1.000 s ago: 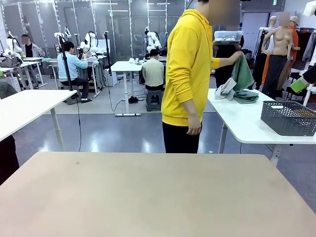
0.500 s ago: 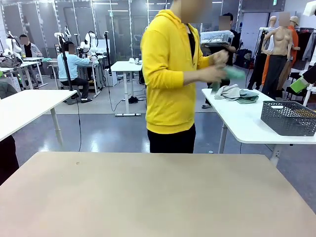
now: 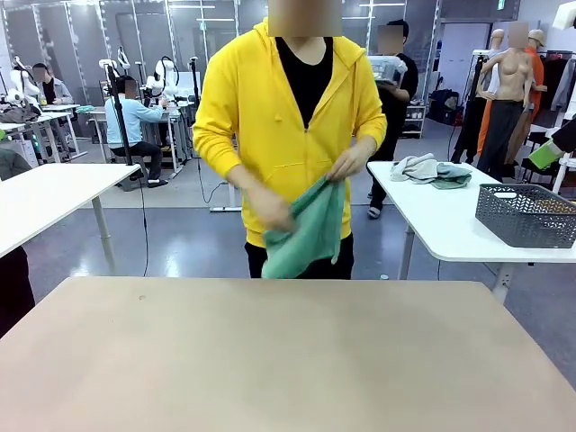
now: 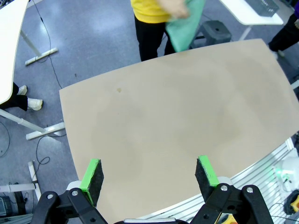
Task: Fold the towels and place them in the basket.
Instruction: When a person lays out a Towel with hook on the table, fold it in half twice.
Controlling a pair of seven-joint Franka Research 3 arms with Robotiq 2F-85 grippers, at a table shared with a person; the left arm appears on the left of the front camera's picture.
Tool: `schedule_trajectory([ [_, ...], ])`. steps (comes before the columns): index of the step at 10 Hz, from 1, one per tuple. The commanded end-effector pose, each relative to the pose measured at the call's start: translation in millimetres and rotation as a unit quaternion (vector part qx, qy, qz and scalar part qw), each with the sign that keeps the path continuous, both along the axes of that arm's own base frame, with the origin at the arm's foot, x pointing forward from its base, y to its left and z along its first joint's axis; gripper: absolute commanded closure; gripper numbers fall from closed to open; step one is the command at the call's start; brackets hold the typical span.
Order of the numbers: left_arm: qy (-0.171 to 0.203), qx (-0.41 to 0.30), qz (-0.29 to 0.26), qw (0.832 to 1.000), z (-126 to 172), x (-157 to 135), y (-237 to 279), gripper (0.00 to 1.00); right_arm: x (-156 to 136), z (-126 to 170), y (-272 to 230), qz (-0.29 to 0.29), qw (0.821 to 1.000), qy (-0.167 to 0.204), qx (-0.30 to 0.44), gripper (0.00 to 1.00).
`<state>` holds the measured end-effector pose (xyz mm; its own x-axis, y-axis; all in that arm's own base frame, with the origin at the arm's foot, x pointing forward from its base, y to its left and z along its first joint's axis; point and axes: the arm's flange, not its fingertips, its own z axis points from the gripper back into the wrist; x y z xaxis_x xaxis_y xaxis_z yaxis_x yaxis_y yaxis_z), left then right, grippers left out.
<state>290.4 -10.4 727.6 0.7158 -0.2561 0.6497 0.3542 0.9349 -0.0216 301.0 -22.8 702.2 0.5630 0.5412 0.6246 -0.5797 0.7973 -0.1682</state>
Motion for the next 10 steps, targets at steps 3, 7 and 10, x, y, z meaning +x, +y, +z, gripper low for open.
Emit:
schedule_trajectory([
  [3,-0.001,0.002,-0.003,1.0,0.0,-0.1,-1.0,0.0,0.0,0.6,0.0,0.0,1.0,-0.001,0.0,0.0],
  [7,-0.001,0.002,-0.003,1.0,0.0,-0.1,-1.0,0.0,0.0,0.6,0.0,0.0,1.0,-0.001,0.0,0.0],
  [10,-0.001,0.002,-0.003,1.0,0.0,-0.1,-1.0,0.0,0.0,0.6,0.0,0.0,1.0,-0.001,0.0,0.0],
])
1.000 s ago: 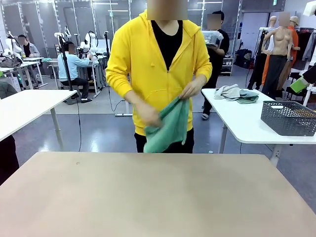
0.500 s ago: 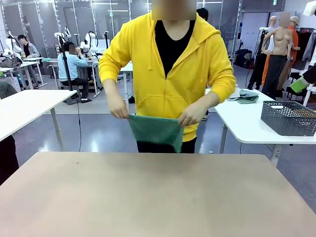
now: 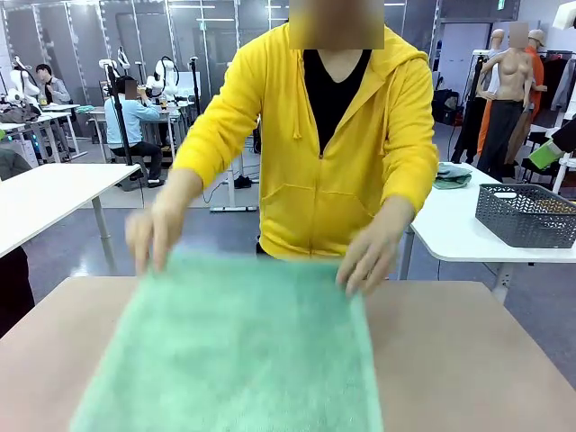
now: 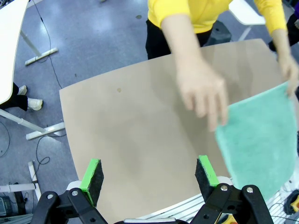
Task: Fold the towels and place them in the basket.
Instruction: When a person lays out a Towel with hook on the table, fold it in half twice.
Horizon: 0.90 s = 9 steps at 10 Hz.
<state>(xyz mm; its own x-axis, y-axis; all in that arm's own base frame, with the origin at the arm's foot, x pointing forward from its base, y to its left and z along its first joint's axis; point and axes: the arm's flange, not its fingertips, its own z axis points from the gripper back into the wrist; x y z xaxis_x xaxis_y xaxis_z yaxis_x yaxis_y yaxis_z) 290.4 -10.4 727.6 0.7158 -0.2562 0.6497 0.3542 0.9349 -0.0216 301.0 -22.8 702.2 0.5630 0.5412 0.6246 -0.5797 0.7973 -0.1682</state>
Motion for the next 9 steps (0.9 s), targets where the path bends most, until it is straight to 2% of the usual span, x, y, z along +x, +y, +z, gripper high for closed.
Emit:
schedule_trajectory([
  [1,-0.001,0.002,-0.003,1.0,0.0,-0.1,-1.0,0.0,0.0,0.6,0.0,0.0,1.0,-0.001,0.0,0.0],
  [9,-0.001,0.002,-0.003,1.0,0.0,-0.1,-1.0,0.0,0.0,0.6,0.0,0.0,1.0,-0.001,0.0,0.0],
])
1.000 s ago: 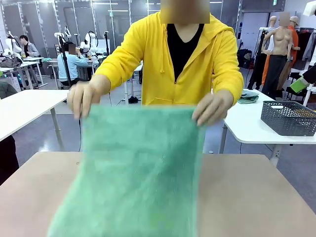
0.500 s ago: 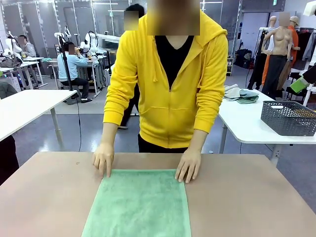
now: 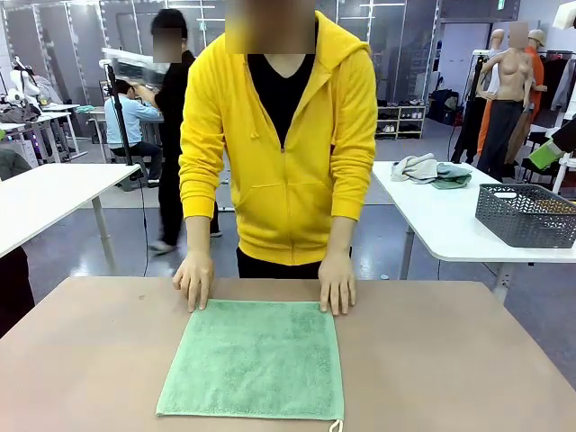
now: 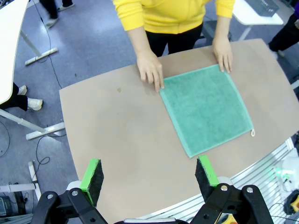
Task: Fold the towels and place them in the basket.
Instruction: When a person lays out a Towel with hook on the table, fold it in half twice.
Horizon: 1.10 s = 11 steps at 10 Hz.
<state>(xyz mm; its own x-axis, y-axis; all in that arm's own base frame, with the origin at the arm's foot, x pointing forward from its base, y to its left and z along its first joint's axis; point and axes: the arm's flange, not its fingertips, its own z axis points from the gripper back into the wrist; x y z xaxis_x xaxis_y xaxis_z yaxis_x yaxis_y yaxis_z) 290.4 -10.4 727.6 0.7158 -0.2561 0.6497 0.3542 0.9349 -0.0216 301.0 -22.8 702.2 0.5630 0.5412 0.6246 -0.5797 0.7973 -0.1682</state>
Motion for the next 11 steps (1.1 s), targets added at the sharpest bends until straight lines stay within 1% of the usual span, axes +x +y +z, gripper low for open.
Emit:
schedule_trajectory([
  [1,-0.001,0.002,-0.003,1.0,0.0,-0.1,-1.0,0.0,0.0,0.6,0.0,0.0,1.0,-0.001,0.0,0.0],
  [6,0.0,0.0,0.0,1.0,0.0,0.0,0.0,0.0,0.0,0.0,0.0,0.0,1.0,0.0,0.0,0.0],
  [8,-0.016,0.048,-0.042,0.998,3.9,-6.0,-11.1,0.0,-6.0,4.5,12.4,0.037,0.999,-0.007,-0.034,0.0],
  [9,-0.016,0.08,-0.077,0.994,3.6,-10.2,-22.2,0.0,-9.9,3.5,25.2,0.071,0.995,0.002,-0.069,0.0],
  [10,-0.009,0.117,-0.12,0.986,-1.0,-15.7,-36.4,0.0,-14.1,-1.6,43.1,0.114,0.987,0.022,-0.116,0.0],
  [11,0.003,0.153,-0.163,0.975,-8.9,-21.8,-49.1,0.0,-17.3,-7.5,59.8,0.149,0.977,0.03,-0.152,0.0],
])
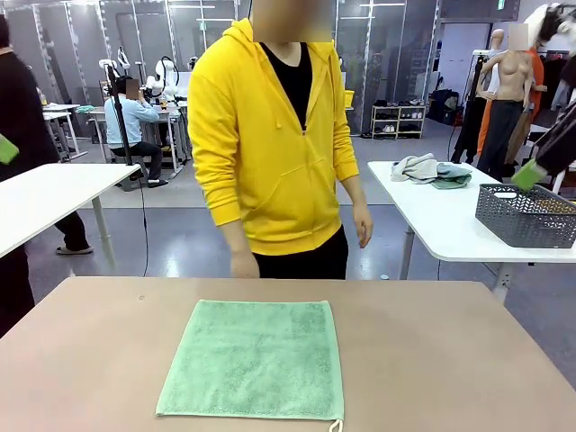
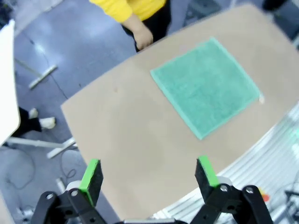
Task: Fold the towels and place them in the basket.
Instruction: When a person lays out a Towel with hook on the table, fold it in half twice.
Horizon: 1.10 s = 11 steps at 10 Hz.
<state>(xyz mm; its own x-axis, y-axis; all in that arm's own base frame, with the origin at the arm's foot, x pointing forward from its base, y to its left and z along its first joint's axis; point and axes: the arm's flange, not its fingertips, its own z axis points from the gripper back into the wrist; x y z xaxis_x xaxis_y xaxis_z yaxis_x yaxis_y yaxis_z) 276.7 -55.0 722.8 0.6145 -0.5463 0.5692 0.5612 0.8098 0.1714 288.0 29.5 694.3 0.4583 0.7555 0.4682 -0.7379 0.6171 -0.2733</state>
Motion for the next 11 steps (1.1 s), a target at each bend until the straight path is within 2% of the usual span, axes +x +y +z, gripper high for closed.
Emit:
schedule_trajectory([
  [1,0.012,0.091,-0.09,0.992,-15.9,-16.0,-16.1,0.0,-6.8,-7.6,24.1,0.08,0.993,0.013,-0.086,0.0],
  [4,0.042,0.148,-0.187,0.97,-67.2,-29.9,-57.6,0.0,-9.1,-40.3,75.8,0.153,0.976,0.059,-0.145,0.0],
  [6,0.062,0.167,-0.228,0.957,-94.6,-31.0,-75.8,0.0,-9.4,-64.5,110.5,0.182,0.968,0.07,-0.16,0.0],
  [8,0.085,0.177,-0.248,0.949,-126.7,-26.0,-96.0,0.0,-12.4,-102.6,146.5,0.216,0.957,0.081,-0.178,0.0],
  [10,0.085,0.187,-0.318,0.925,-154.2,-22.8,-106.9,0.0,-8.9,-126.0,158.6,0.203,0.955,0.102,-0.192,0.0],
  [11,0.09,0.193,-0.312,0.926,-157.9,-22.3,-110.2,0.0,-8.3,-130.1,158.9,0.194,0.957,0.107,-0.189,0.0],
])
